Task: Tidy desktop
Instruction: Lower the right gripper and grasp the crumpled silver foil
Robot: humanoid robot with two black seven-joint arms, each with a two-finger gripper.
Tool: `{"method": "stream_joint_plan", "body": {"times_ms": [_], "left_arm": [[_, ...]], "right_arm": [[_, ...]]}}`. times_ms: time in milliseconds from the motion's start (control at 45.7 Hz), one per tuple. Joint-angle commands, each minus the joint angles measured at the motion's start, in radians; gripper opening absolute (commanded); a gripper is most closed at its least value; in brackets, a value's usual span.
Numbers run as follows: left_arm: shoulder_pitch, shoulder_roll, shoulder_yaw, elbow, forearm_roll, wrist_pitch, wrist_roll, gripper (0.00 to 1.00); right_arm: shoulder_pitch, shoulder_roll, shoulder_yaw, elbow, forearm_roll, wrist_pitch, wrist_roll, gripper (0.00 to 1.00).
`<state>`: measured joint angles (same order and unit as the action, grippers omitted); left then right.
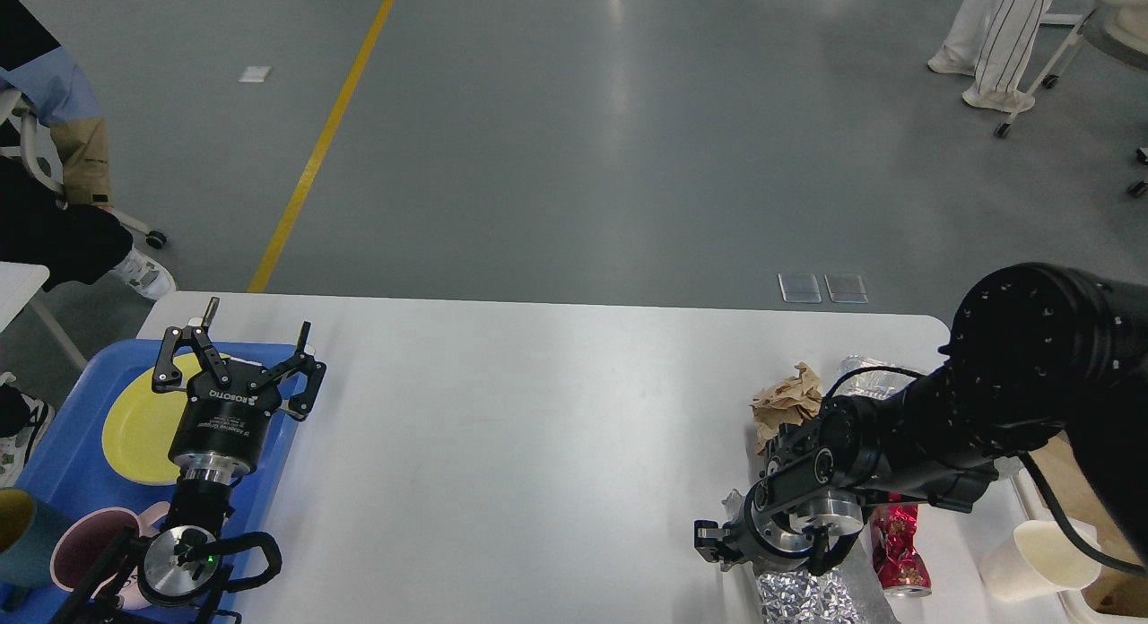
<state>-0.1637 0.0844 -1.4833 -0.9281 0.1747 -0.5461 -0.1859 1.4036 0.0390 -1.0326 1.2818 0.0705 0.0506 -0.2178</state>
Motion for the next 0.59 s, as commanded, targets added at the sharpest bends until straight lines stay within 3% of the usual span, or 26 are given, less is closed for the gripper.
{"method": "stream_joint_plan", "body": {"times_ms": [0,131,306,569], "left_arm": [[0.000,0.000,0.000,0.000,0.000,0.000,-0.001,0.96],[0.000,0.000,0.000,0.000,0.000,0.000,-0.001,0.96],[0.001,0.000,0.000,0.000,0.000,0.000,-0.001,0.96],[0.000,0.000,0.000,0.000,0.000,0.000,0.000,0.96]], "right_arm": [[-0.029,0.001,-0.001,-0.030,0.000,0.000,0.000,0.18],[-0.046,0.001,0.000,-0.047,0.003,0.000,0.002,0.16],[-0.046,-0.007,0.005,-0.045,0.014,-0.002,0.002,0.00],[-0.026,-0.021,0.006,-0.035,0.063,-0.005,0.003,0.00]]}}
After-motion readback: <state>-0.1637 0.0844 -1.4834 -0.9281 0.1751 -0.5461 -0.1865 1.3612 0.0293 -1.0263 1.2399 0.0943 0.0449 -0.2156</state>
